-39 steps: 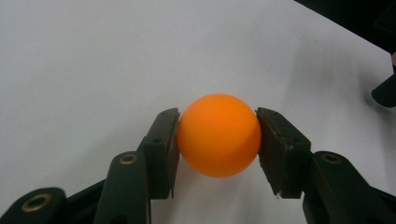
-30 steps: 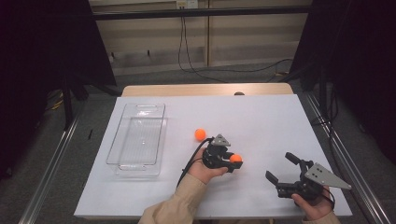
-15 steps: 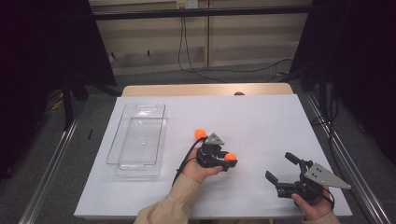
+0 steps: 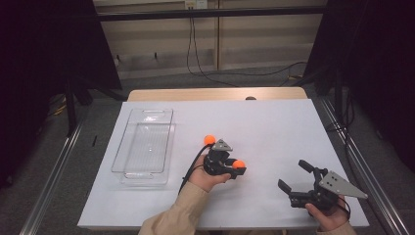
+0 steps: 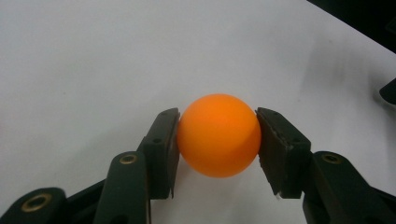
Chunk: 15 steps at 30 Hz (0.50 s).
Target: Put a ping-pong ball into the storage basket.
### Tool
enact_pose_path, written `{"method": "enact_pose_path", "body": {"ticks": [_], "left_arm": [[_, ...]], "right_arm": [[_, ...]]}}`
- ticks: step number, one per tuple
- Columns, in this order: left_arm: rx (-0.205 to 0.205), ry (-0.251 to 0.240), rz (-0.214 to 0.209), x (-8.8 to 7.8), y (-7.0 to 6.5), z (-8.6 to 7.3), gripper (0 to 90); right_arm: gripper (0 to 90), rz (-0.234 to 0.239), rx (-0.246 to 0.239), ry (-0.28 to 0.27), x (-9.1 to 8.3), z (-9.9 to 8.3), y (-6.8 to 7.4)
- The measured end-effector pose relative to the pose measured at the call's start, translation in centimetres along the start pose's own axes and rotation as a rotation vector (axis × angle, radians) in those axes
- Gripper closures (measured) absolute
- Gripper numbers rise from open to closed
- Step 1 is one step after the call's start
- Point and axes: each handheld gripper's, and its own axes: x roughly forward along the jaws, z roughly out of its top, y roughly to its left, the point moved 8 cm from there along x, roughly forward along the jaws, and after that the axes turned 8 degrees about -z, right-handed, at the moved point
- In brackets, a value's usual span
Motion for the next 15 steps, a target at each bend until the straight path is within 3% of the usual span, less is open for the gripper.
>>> {"method": "enact_pose_path", "body": {"ticks": [8, 12, 15], "left_arm": [[-0.005, 0.015, 0.004, -0.6, 0.2, -0.1, 51.2], [-0.015, -0.012, -0.001, -0.8, 0.3, 0.0, 51.2], [-0.013, 0.008, 0.017, -1.4, 0.5, -0.1, 51.2]], "right_arm": [[1.5, 0.001, 0.001, 0.001, 0.0, 0.0, 0.0], [1.5, 0.001, 0.0, 0.0, 0.0, 0.0, 0.0], [1.6, 0.0, 0.0, 0.0, 0.0, 0.0, 0.0]]}}
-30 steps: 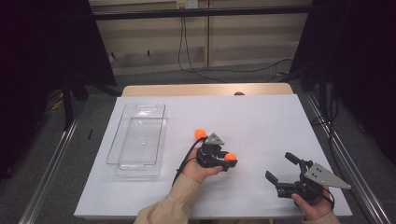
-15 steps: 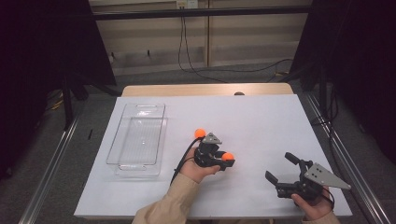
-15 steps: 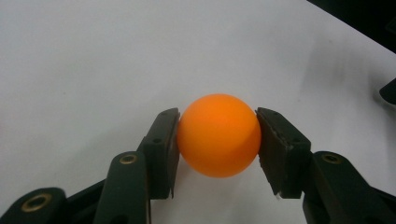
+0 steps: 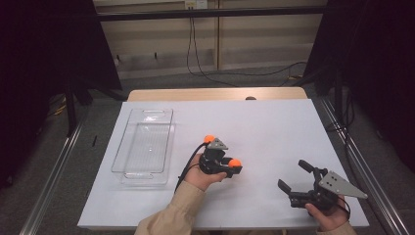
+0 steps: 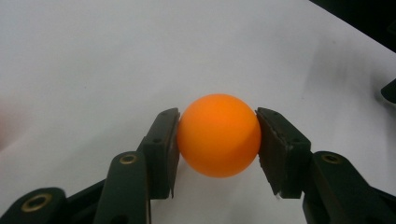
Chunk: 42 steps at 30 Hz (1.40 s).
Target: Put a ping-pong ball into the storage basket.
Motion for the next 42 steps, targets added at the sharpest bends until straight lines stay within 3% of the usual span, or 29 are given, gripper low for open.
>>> {"method": "enact_pose_path", "body": {"ticks": [42], "left_arm": [[-0.036, -0.019, 0.044, -2.9, 1.7, -0.1, 51.2]], "right_arm": [[1.5, 0.0, -0.001, 0.0, 0.0, 0.0, 0.0]]}}
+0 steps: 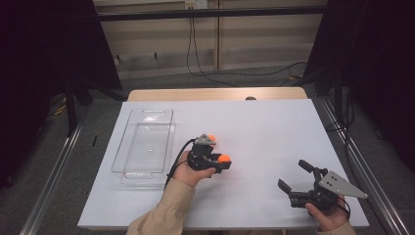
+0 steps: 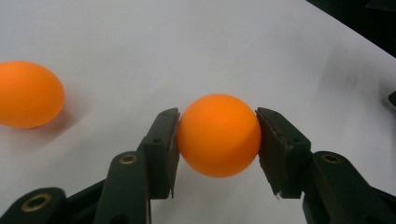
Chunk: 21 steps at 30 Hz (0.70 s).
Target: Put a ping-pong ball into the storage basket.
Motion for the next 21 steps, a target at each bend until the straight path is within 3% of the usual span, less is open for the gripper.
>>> {"method": "enact_pose_path", "body": {"ticks": [21], "left_arm": [[-0.025, -0.02, 0.015, -1.7, 0.8, 0.3, 51.2]], "right_arm": [[1.5, 0.001, -0.001, 0.003, 0.1, -0.1, 0.0]]}}
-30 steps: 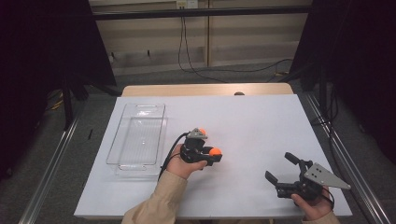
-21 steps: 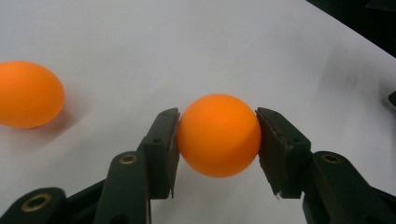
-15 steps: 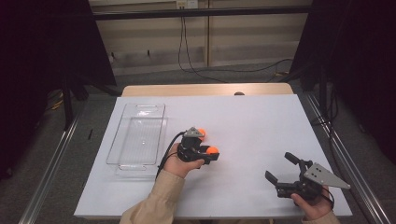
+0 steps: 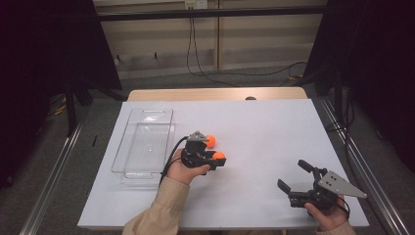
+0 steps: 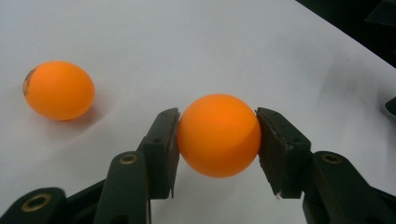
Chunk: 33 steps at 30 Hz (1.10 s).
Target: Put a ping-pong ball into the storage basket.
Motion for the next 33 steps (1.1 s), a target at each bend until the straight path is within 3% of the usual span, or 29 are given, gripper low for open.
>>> {"method": "enact_pose_path", "body": {"ticks": [15, 33], "left_arm": [[-0.019, -0.007, -0.012, -0.8, 0.3, 0.1, 51.2], [-0.038, -0.002, 0.005, -1.8, 0.7, 0.1, 51.1]], "right_arm": [[1.4, 0.003, 0.002, -0.002, 0.0, 0.0, 0.1], [1.4, 0.0, 0.008, -0.004, 0.0, 0.1, 0.1]]}}
